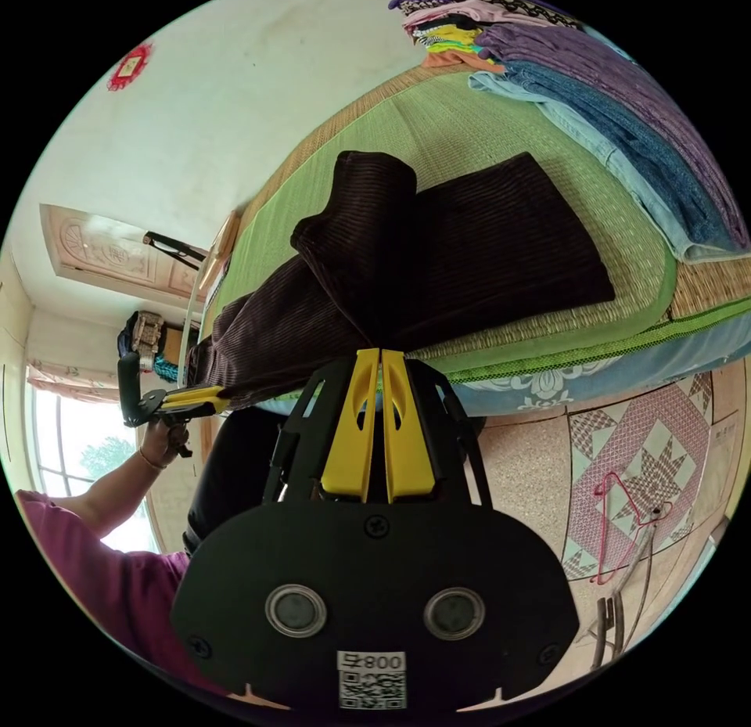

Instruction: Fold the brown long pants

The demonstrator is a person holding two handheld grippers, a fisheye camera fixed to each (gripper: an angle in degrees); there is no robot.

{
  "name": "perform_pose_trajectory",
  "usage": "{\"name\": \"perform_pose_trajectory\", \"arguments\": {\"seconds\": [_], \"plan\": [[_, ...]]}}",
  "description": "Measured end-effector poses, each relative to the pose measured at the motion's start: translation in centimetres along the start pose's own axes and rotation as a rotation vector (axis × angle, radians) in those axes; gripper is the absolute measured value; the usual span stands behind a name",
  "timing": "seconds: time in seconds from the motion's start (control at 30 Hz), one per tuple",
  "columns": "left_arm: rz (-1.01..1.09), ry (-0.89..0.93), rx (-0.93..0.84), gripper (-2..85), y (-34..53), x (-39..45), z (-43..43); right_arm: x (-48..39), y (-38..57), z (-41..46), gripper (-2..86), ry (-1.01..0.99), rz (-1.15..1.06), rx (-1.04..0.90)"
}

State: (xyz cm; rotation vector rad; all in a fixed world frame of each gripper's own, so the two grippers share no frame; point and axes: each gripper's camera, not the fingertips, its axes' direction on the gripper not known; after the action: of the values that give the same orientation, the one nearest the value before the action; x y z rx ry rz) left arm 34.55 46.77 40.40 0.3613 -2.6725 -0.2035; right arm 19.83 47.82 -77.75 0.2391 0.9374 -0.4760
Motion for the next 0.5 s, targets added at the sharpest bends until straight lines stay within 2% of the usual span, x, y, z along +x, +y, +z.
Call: {"name": "perform_pose_trajectory", "arguments": {"seconds": [0.3,0.5], "plan": [[-0.045,-0.031,0.047,5.0,1.2,-1.1,-4.3,1.4,2.2,-1.6,0.1,-0.058,0.007,0.04],[-0.049,0.208,0.162,6.3,-2.2,-2.4,-5.7,1.9,3.2,-2.7,0.1,-0.099,0.011,0.046]]}}
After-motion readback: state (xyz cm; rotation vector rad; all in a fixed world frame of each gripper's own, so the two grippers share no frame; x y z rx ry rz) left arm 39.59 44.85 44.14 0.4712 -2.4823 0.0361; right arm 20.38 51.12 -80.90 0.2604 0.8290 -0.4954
